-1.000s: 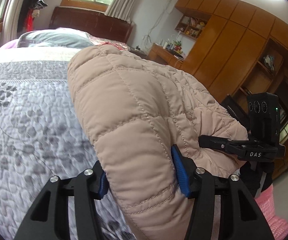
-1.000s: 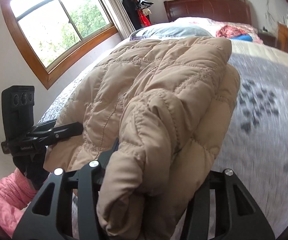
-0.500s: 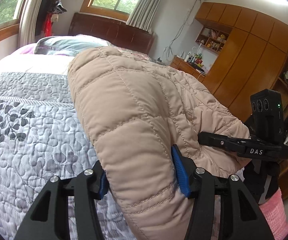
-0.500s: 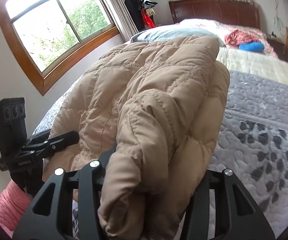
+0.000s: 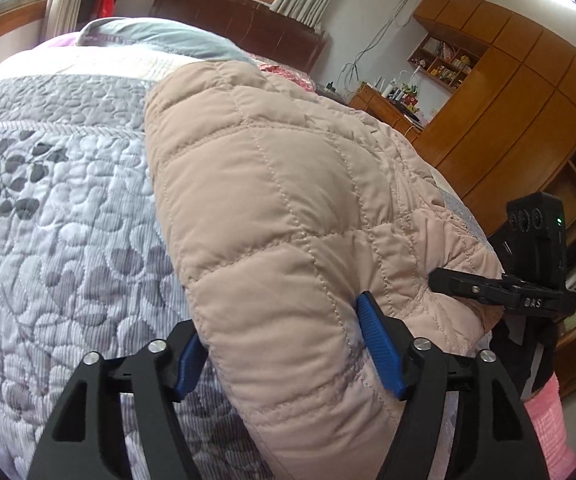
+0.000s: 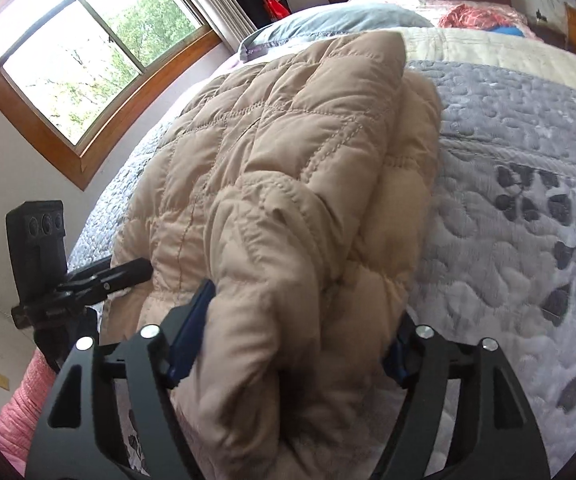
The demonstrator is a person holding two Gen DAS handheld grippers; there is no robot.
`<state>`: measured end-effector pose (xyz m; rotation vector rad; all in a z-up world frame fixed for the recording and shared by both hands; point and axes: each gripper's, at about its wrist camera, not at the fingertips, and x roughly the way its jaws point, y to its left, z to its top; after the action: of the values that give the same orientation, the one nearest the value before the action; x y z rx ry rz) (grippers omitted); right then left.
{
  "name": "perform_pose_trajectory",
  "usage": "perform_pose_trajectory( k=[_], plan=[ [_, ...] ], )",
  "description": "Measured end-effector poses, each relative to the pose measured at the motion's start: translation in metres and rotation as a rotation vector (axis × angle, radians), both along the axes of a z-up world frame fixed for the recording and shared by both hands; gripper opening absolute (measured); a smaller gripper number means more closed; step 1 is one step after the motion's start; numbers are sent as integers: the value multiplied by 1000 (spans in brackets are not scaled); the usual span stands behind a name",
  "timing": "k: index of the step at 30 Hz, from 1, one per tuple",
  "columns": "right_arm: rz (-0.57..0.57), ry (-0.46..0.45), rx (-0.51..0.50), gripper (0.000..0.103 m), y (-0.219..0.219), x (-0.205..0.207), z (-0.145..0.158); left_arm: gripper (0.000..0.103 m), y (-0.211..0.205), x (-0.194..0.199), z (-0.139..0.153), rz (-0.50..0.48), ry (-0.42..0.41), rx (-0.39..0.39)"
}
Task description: Fold large clothes
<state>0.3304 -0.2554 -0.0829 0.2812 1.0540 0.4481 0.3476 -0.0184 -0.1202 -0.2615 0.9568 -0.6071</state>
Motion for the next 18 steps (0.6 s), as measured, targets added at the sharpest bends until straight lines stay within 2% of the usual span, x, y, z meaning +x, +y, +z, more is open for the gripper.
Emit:
perform_pose_trajectory(
  k=[3, 6, 9, 13, 18],
  plan=[
    [-17, -39, -38, 78, -12, -19, 19, 75, 9, -13, 5, 22, -12, 26],
    [-64, -54, -48, 78, -29, -38, 30, 77, 15, -36, 16, 57, -63, 74],
    [-108, -54, -64, 76, -46, -51, 30, 78, 21, -59, 20, 66, -106, 117],
    [-136, 7, -85, 72, -53, -53, 9, 79, 23, -69, 13, 70, -137, 202],
    [-147, 70, -90, 72, -46, -42, -21, 80, 20, -70, -3, 58, -127, 228]
  ],
)
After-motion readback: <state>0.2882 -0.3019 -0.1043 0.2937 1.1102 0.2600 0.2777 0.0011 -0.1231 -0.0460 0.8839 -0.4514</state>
